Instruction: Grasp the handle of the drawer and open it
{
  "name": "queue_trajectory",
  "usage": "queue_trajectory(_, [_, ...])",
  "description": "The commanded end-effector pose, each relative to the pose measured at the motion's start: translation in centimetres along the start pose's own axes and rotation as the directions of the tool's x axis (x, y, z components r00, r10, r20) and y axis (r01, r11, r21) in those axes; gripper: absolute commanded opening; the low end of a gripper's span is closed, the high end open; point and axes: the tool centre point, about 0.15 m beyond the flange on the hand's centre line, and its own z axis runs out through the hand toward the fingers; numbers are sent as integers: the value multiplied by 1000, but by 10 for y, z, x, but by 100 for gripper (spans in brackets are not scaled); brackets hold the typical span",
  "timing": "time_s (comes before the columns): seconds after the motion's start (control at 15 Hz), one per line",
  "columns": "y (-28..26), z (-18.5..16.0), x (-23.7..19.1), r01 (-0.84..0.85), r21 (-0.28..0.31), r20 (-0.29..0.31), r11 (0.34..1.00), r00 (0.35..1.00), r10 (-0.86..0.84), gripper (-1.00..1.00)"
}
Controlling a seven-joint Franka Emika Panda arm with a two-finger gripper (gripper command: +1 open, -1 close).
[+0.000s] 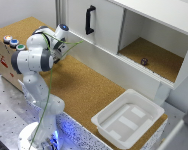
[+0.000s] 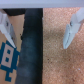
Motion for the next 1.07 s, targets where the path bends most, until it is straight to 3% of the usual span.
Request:
queue_trajectory(0.0, [4,20,-5,31,49,-5,998,1000,-31,-100])
queue_trajectory(0.2, [1,14,-5,24,40,-43,999,999,-22,-100])
queue_trajectory(0.53, [14,7,-10,1,30,-51,1000,999,0,-100])
queue_trajectory(0.73, [33,-2,-11,-20,61,-70,998,997,24,-100])
queue_trajectory(1.0, [71,-12,-13,-59,93,-53,994,997,64,-100])
